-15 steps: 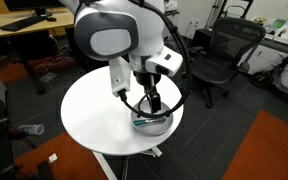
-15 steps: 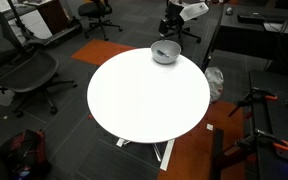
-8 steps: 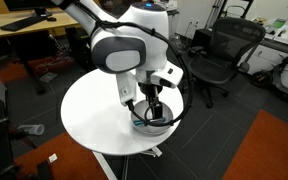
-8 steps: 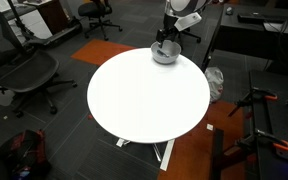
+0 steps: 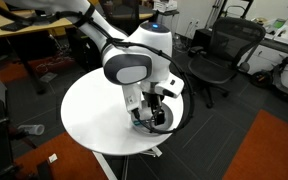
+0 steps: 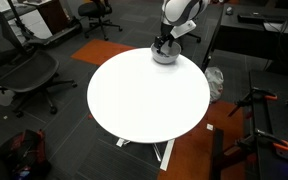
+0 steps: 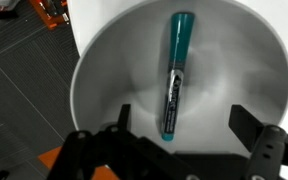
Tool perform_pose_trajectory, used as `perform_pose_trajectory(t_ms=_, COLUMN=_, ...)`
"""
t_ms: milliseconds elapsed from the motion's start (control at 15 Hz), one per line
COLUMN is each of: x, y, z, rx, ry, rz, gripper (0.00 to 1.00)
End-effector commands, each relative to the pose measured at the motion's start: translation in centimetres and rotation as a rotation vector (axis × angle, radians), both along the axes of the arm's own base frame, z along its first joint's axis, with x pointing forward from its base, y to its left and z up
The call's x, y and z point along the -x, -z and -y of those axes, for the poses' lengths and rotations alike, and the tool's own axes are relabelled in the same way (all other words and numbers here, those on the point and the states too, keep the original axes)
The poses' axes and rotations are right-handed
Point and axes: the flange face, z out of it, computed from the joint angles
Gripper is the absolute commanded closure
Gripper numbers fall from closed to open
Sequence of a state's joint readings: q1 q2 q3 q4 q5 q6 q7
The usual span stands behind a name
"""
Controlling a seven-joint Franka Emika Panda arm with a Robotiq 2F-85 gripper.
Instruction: Put the marker in the white bowl on the table
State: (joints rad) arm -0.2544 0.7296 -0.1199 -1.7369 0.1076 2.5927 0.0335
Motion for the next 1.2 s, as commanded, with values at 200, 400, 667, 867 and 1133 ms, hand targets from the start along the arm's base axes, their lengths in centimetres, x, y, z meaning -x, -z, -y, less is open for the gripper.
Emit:
perform_pose_trajectory(t_ms=200, x=-1.6, y=0.2, z=2.1, rx=-0.029, ry=0.022, rz=-0.019, gripper=0.0)
perform_pose_trajectory(t_ms=400, x=-1.6, y=1.6, z=2.1, rx=-0.037, ry=0.025, rz=-0.049, gripper=0.0)
perform_pose_trajectory(t_ms=667, x=-1.2, y=3.7, z=1.8, rx=-0.048, ry=0.026, rz=-0.078, gripper=0.0)
perform_pose_trajectory(t_ms=867, x=-1.5, y=4.0, z=1.5, rx=-0.05, ry=0.021, rz=-0.073, gripper=0.34)
perform_pose_trajectory(t_ms=1133, x=-1.5, y=4.2, z=1.6, rx=-0.052, ry=0.025, rz=-0.074, gripper=0.65)
